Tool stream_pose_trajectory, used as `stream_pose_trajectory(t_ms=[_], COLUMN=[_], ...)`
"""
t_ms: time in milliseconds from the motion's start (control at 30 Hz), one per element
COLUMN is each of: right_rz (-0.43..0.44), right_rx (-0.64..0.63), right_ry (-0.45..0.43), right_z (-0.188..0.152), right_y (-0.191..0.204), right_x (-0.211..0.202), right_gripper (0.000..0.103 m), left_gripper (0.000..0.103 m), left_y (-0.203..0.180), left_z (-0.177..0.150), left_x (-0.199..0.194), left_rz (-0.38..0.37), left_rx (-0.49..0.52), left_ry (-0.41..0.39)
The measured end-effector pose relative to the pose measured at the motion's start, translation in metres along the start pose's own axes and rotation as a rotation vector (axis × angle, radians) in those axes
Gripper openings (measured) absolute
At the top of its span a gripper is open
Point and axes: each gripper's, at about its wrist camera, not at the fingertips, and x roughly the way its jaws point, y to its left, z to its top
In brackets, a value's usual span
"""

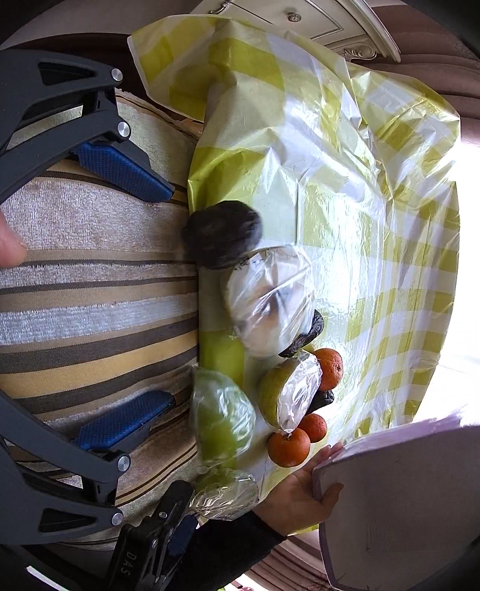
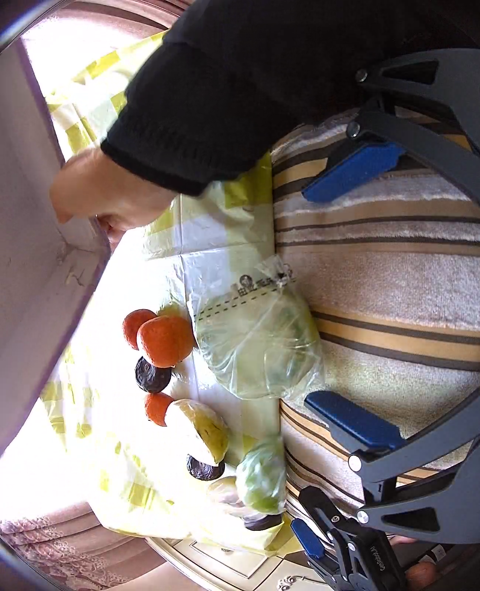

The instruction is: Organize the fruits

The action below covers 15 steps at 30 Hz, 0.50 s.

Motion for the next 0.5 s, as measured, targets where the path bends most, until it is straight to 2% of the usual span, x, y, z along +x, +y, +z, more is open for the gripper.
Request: stream_pose_trajectory(t_ms=[500], right_rz=[-0.005], right_rx=[0.001], right_ry=[0.012], right_z=[0.0005], right_y=[0.0013], right_x=[0.0009], right_gripper=[0.102], left_gripper=[0.099], left_y=[0.0008], left_z=[0.0055], left_x=[0.0014], left_rz=[-0.018], left_rx=[0.015], left_ry=[0.015])
